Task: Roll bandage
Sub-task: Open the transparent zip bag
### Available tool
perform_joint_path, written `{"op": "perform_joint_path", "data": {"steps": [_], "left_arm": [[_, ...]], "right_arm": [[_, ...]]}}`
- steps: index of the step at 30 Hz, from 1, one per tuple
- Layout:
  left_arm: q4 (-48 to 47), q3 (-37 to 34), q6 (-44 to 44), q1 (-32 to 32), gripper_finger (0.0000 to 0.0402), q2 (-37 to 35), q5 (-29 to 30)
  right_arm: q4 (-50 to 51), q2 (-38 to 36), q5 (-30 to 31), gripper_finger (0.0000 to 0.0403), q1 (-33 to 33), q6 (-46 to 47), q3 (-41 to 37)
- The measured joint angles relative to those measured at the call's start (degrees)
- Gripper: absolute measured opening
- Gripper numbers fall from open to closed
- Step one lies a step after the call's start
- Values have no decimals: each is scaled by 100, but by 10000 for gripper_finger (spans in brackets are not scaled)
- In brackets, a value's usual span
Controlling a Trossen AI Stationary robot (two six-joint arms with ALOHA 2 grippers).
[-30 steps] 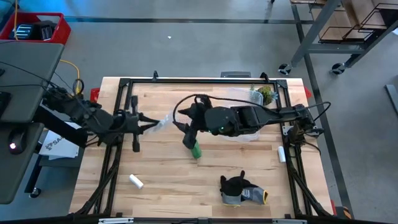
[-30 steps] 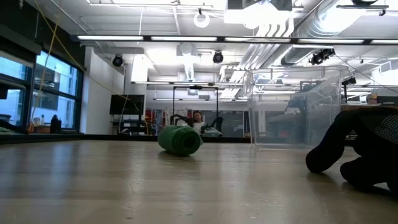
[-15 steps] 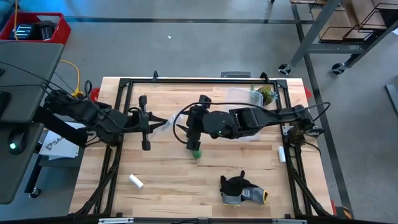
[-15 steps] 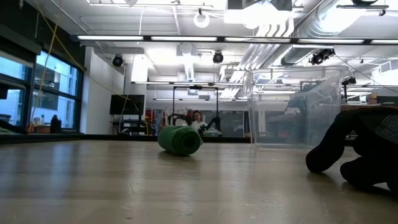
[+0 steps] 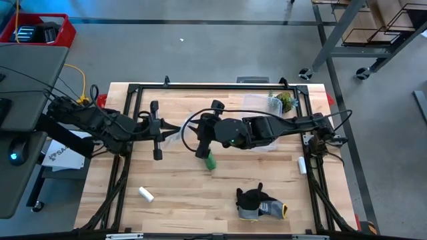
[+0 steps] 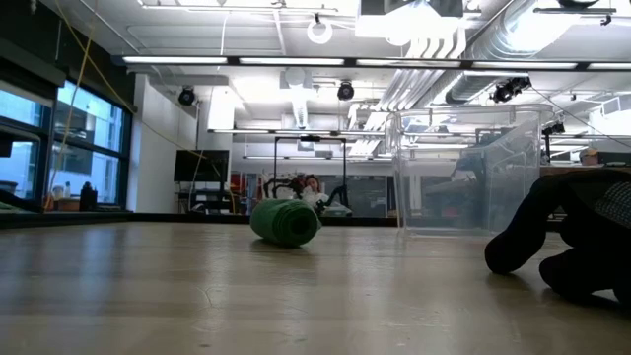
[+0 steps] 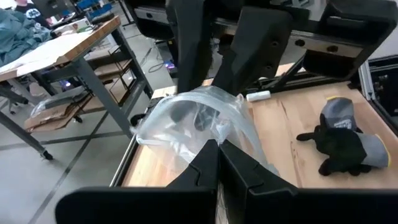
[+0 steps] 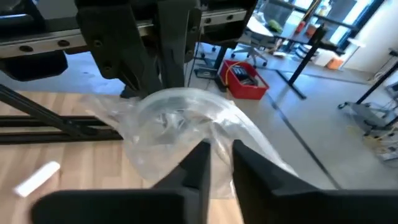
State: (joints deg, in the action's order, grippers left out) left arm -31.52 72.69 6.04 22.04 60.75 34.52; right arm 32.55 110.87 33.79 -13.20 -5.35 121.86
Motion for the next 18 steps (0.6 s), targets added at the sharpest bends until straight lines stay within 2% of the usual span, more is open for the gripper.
{"op": "perform_joint_path", "data": {"steps": [3,6,9,13,18], "left_arm": [[170,-7,4,0,0,2,7],[361,-7,-202,-1,3,0,125],[283,-7,-1051,-60,16,-49,142],[72,-7,-2406,-281,49,-289,-573],[-34,-9,-3438,-540,96,-772,-1467]], "right_arm": [[30,0,-62,10,7,377,0],[-24,-2,-61,2,5,704,0],[-14,-2,44,1,5,516,8],[191,-7,25,0,-10,-237,172],[422,-9,-106,0,-12,-1257,427]]}}
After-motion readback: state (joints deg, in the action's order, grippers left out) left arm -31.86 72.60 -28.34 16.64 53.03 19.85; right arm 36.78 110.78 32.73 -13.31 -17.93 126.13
